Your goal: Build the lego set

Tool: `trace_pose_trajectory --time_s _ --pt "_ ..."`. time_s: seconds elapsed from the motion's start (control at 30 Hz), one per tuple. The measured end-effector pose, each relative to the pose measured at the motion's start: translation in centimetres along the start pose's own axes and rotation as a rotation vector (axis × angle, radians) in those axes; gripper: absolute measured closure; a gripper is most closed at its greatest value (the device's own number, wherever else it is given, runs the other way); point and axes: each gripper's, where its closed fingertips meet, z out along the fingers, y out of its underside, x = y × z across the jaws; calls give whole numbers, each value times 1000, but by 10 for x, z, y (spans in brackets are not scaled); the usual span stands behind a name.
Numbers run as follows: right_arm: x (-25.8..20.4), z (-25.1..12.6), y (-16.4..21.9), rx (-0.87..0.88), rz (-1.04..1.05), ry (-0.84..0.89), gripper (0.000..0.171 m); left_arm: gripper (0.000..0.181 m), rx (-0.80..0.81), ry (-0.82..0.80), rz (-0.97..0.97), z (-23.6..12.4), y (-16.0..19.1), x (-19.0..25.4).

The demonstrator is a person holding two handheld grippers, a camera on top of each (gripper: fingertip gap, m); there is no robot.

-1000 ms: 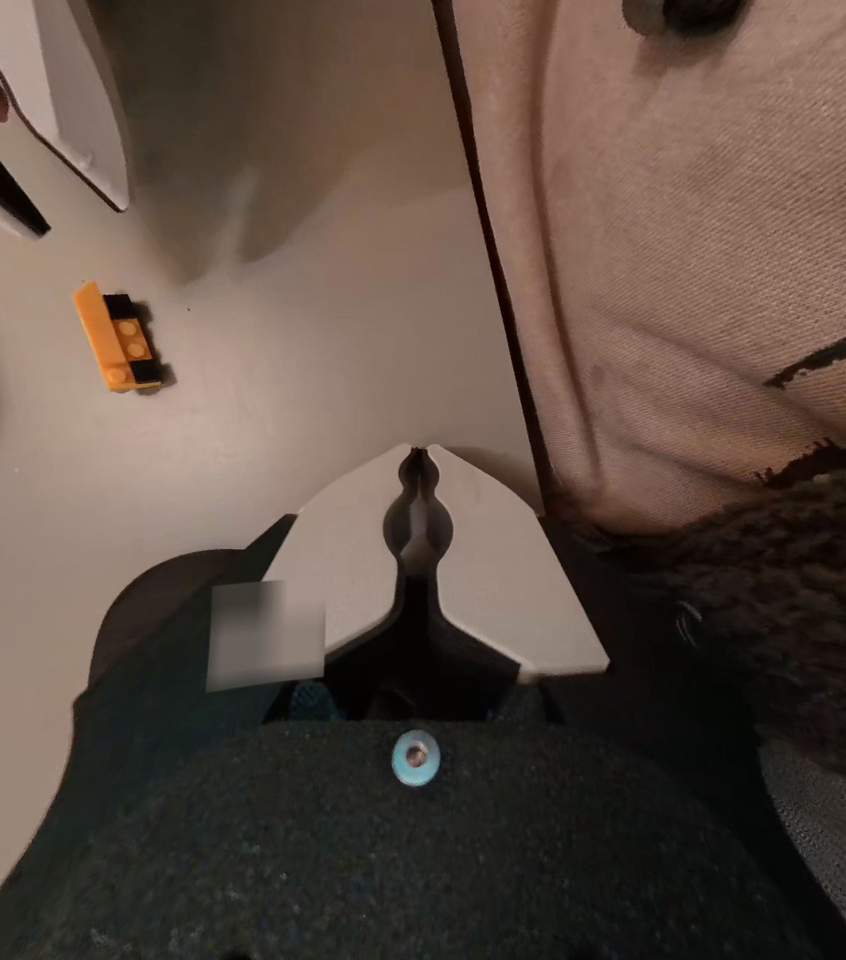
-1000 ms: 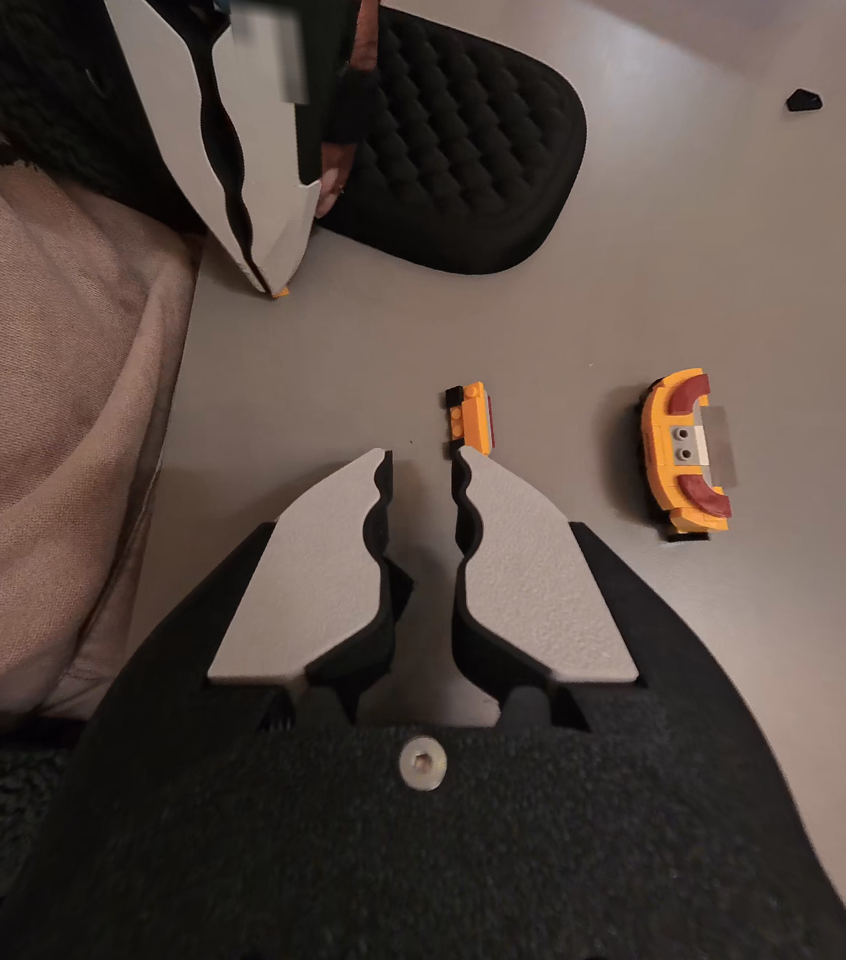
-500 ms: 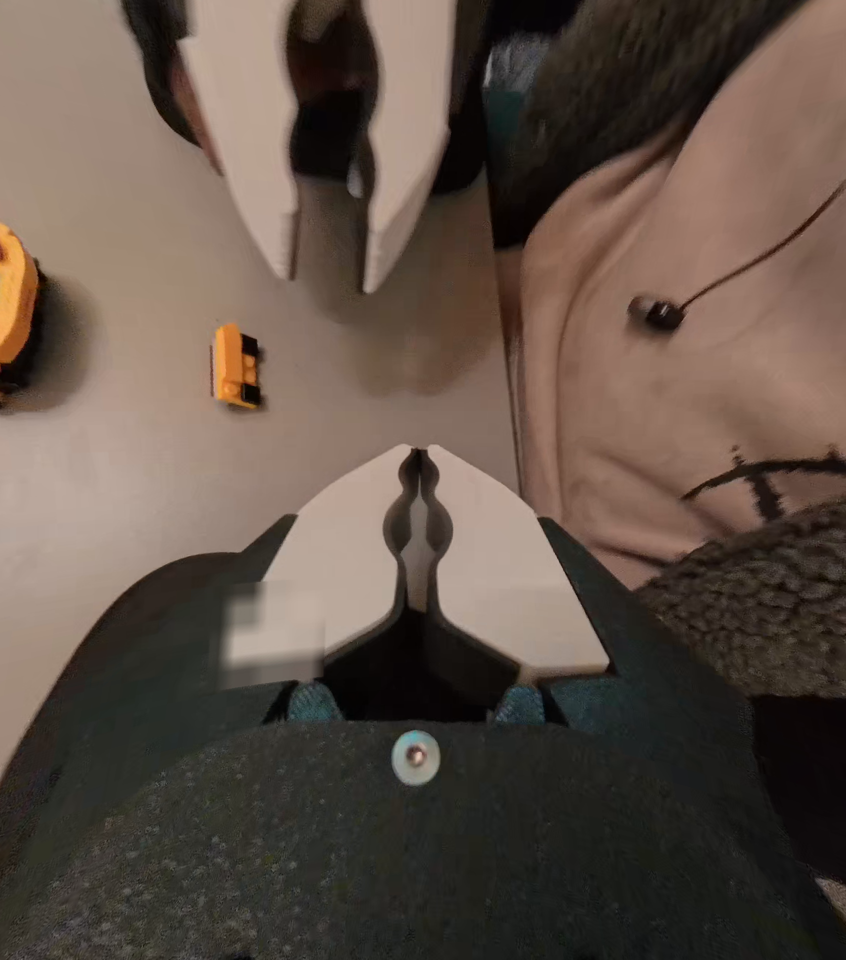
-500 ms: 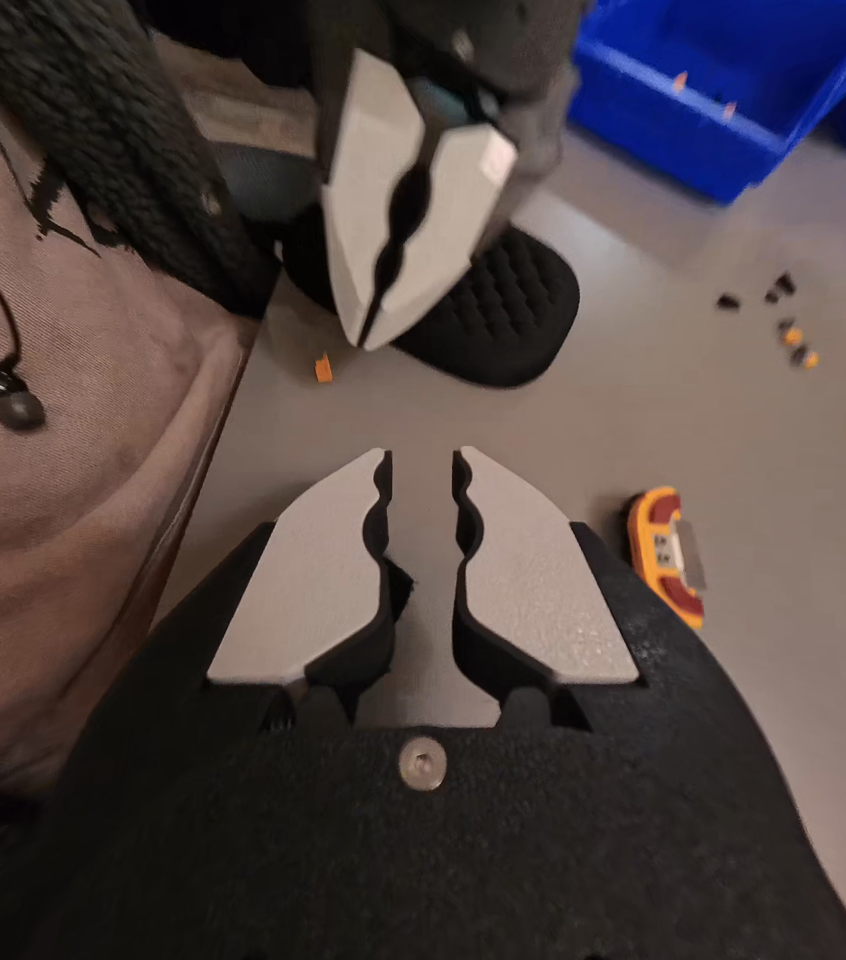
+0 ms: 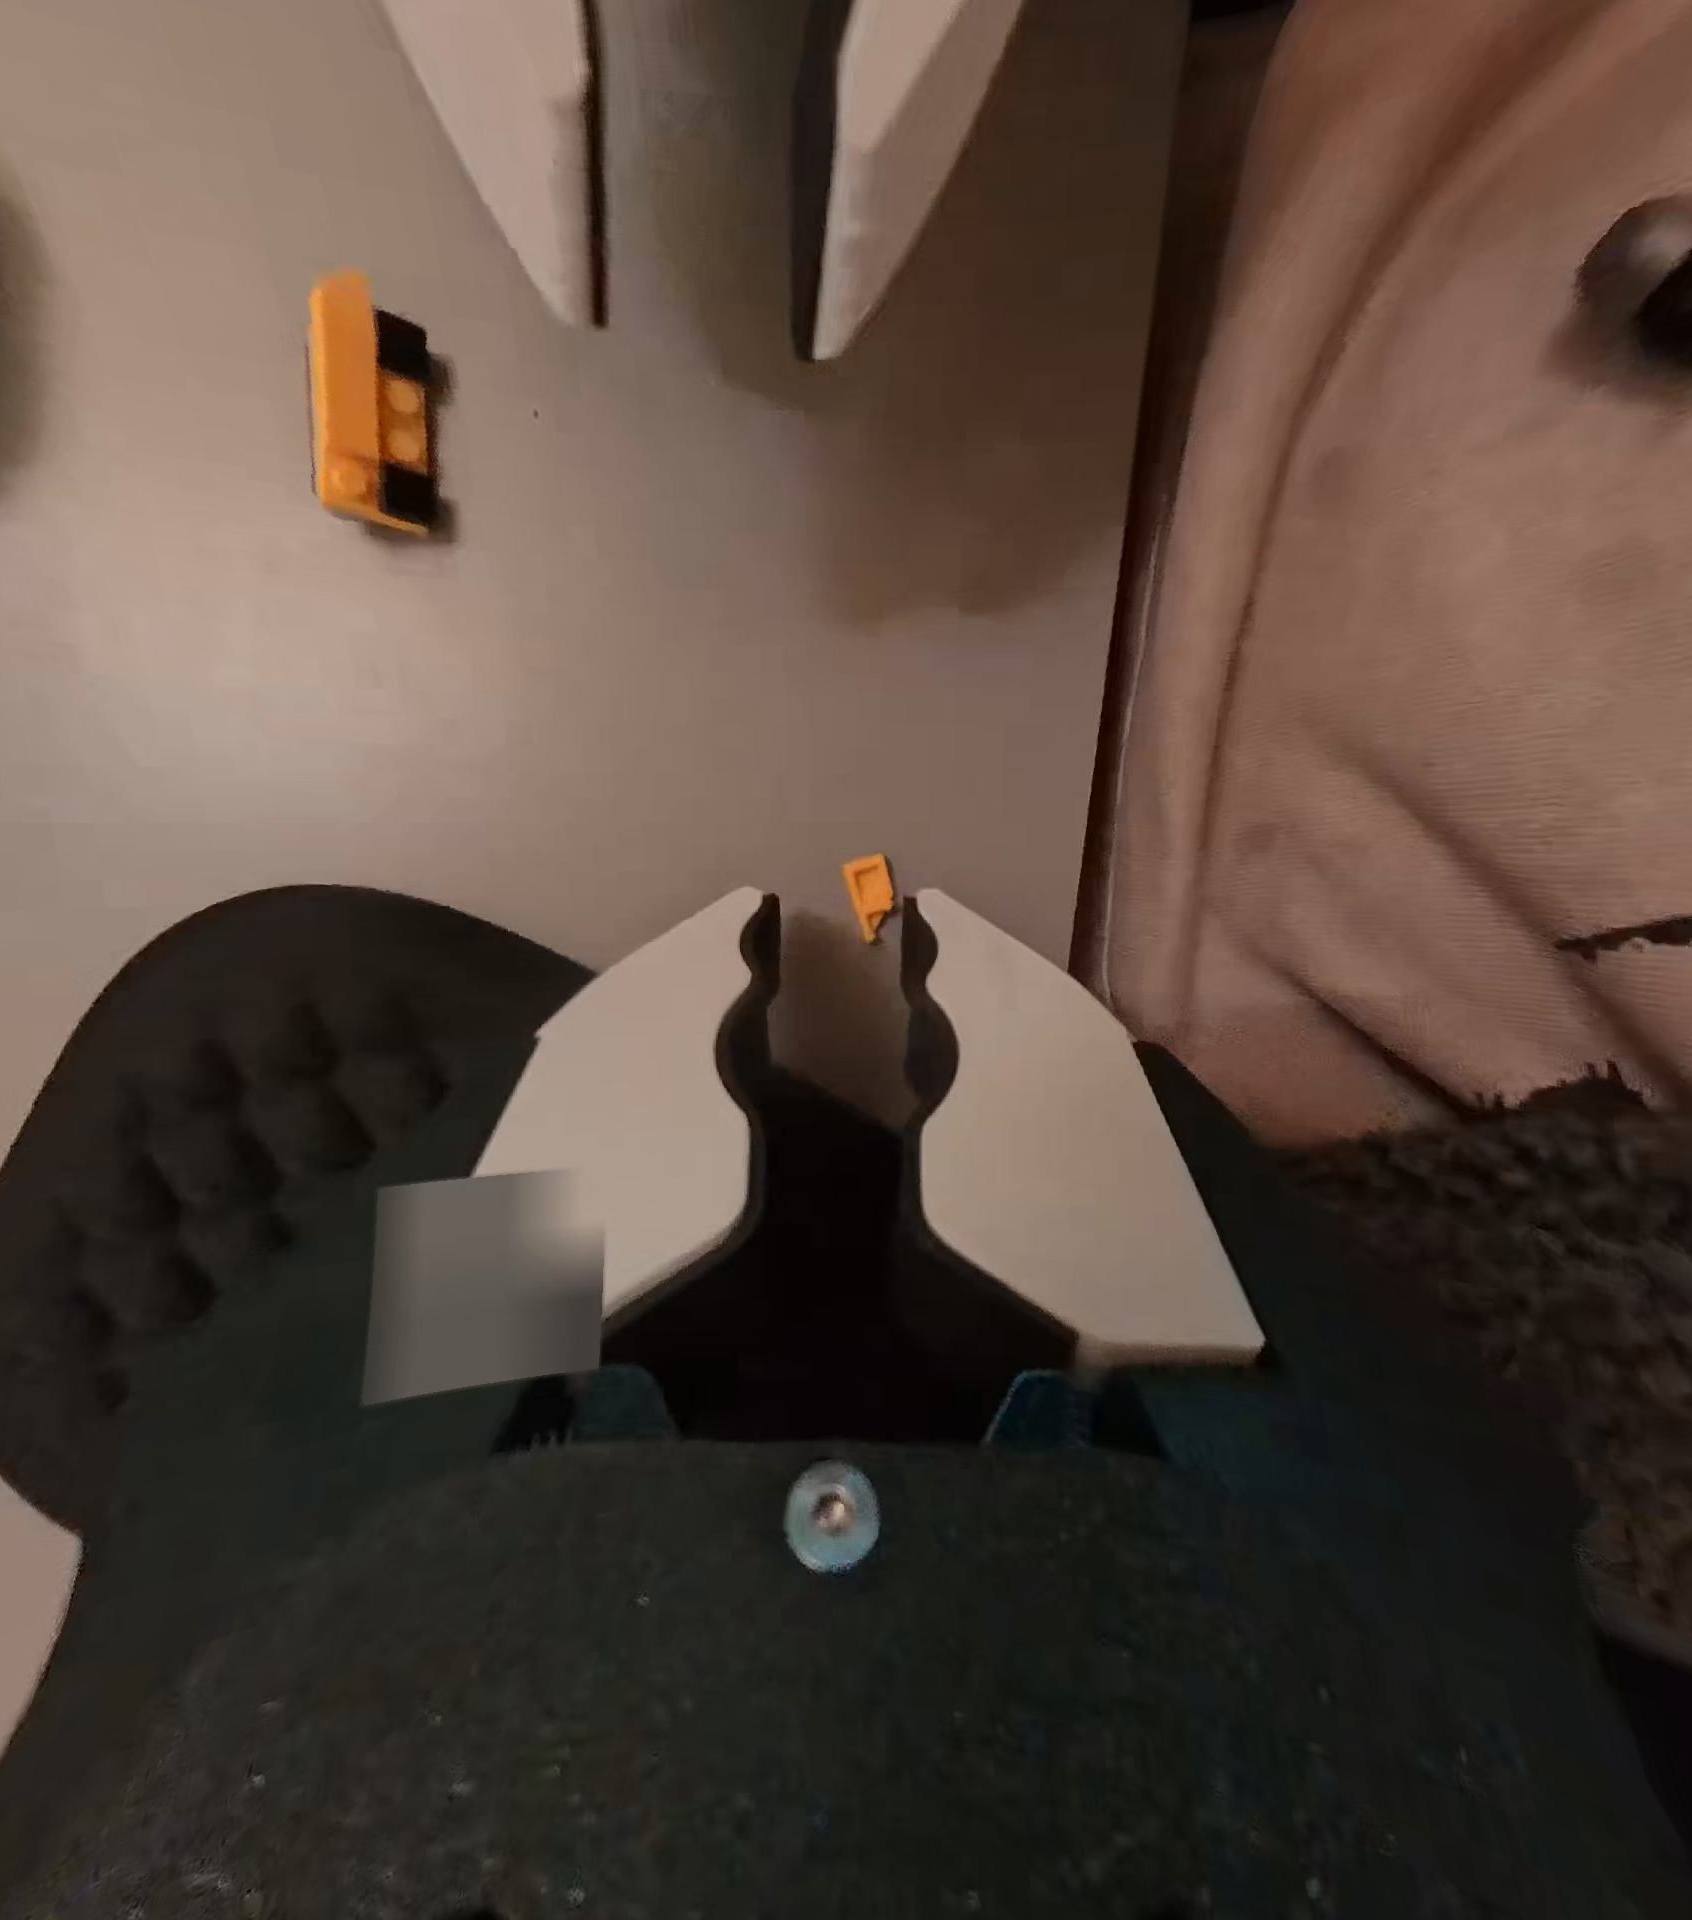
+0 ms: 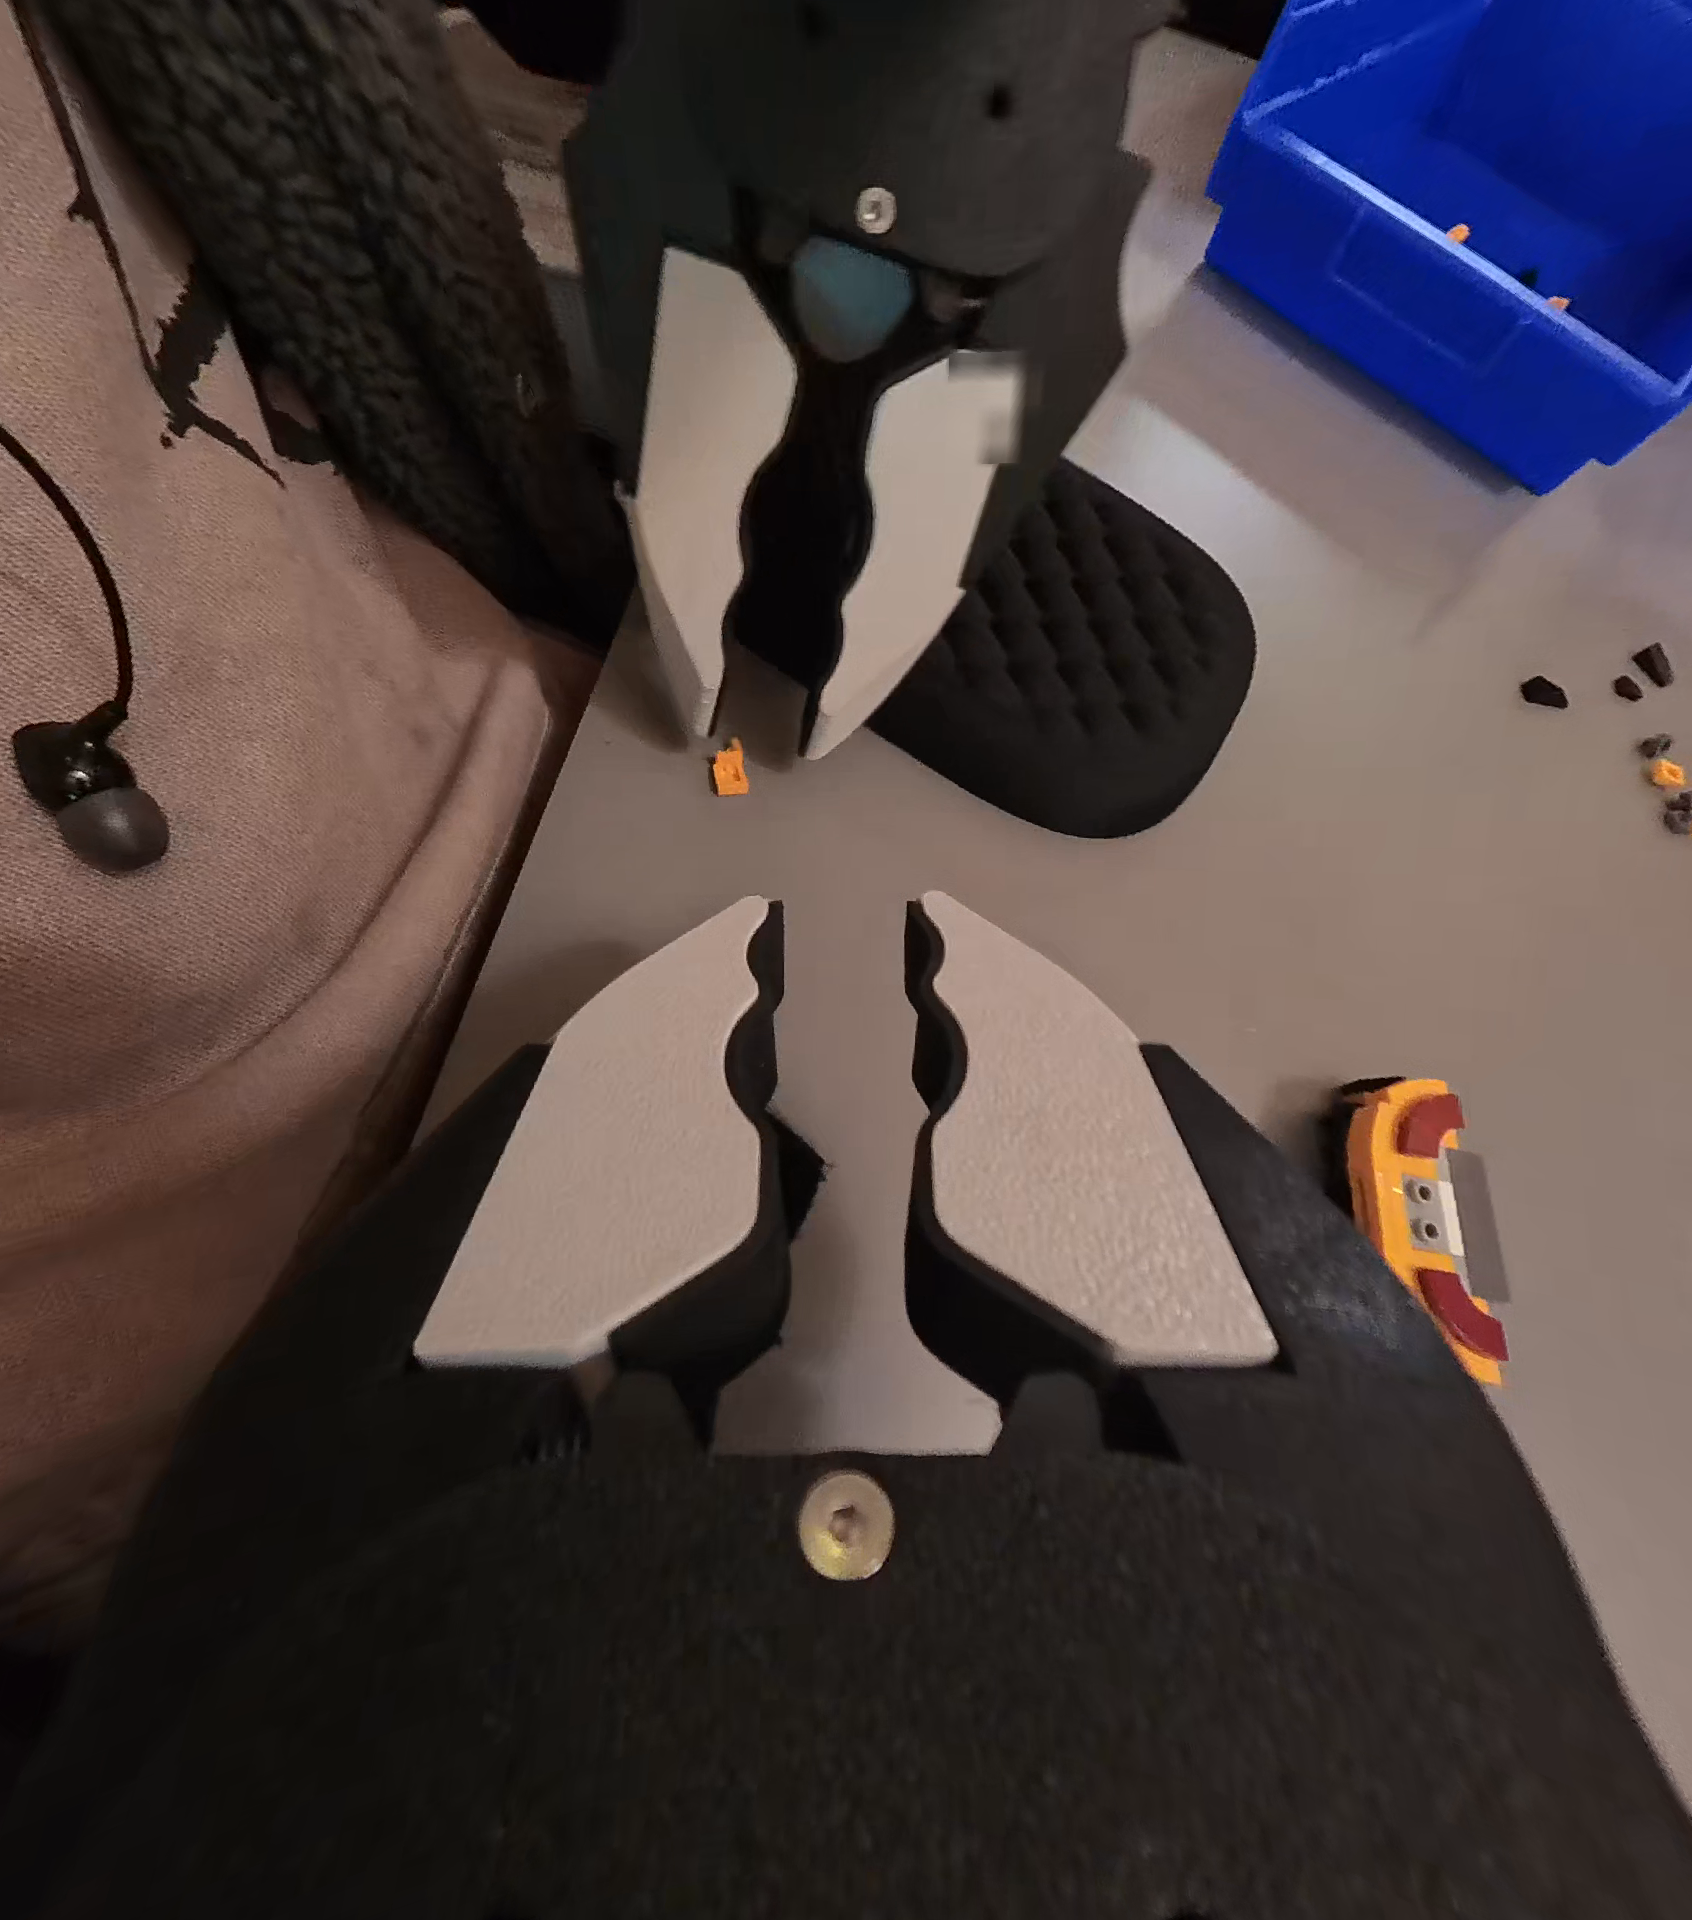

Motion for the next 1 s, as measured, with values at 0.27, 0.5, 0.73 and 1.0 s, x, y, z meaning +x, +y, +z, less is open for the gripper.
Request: trace_pose_trajectory --time_s 0.27,0.5,0.73,1.0 --pt "0 -2 1 6 35 12 149 166 -108 -131 73 9 3 1" --pt "-7 -4 -5 45 -1 15 149 174 12 83 -64 10 -13 12" --pt "-19 -19 -39 205 -241 62 154 175 442 712 -372 -35 -74 14" --pt "-8 -22 -40 175 -271 99 159 175 548 968 -398 -47 -99 10"
